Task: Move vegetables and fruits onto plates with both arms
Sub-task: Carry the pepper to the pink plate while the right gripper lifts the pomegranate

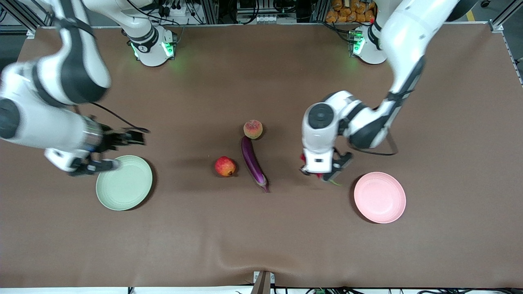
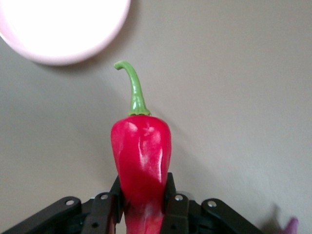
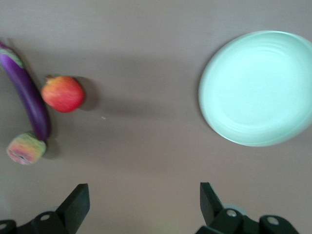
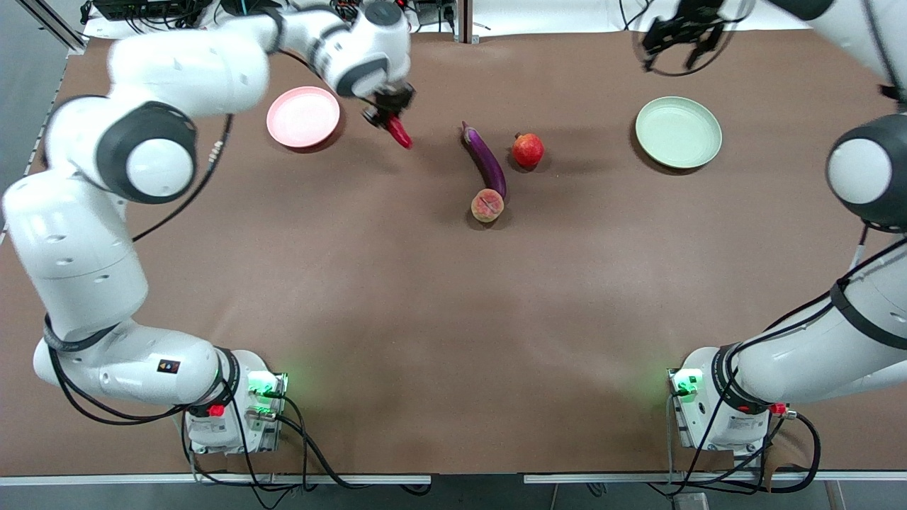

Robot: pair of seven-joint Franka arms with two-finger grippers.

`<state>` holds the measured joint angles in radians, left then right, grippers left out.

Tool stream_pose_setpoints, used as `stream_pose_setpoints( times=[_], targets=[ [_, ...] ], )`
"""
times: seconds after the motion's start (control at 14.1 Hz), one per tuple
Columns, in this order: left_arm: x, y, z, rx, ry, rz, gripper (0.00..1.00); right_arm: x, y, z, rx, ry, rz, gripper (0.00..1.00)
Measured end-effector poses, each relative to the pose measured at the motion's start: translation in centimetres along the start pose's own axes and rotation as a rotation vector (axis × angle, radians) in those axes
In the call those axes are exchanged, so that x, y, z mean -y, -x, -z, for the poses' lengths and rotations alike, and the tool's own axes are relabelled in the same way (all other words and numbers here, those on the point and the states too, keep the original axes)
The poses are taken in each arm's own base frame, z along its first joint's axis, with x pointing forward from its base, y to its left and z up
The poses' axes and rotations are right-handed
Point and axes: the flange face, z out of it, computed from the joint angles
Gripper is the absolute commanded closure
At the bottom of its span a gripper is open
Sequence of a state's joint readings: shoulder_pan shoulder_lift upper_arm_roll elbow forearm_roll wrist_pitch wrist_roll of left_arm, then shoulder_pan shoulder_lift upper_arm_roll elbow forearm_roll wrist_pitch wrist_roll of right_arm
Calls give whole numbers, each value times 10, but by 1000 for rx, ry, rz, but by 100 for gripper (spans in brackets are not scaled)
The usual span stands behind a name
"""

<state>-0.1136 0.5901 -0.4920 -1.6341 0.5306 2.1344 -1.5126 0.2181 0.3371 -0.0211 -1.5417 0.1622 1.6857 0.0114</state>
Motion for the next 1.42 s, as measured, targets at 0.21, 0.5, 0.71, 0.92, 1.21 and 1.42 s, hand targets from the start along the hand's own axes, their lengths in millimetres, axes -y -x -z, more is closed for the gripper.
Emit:
stream_pose_setpoints(
  times=[0.21,0.5,0.71,0.92,1.21,1.42],
  targets=[
    [39,-78,11,-11,-34,-85,100,93,-21,-57,-38,18,-49,0],
    [97,-174,-12,12,-57,-199,100,182,-40,-138,-106,24,-130,0],
    [121,-206,-51,60,-77,-231,100,206,-55,-183,-152,77,-131,0],
    [133,-232,-78,82,-75,-215,100,205,-64,-214,-170,115,-115,0],
    [139,-254,-115,93,-65,-172,96,197,-69,-242,-157,160,-100,0],
    [137,-254,-126,102,-61,-170,92,195,-69,-254,-140,173,-98,0]
  ],
)
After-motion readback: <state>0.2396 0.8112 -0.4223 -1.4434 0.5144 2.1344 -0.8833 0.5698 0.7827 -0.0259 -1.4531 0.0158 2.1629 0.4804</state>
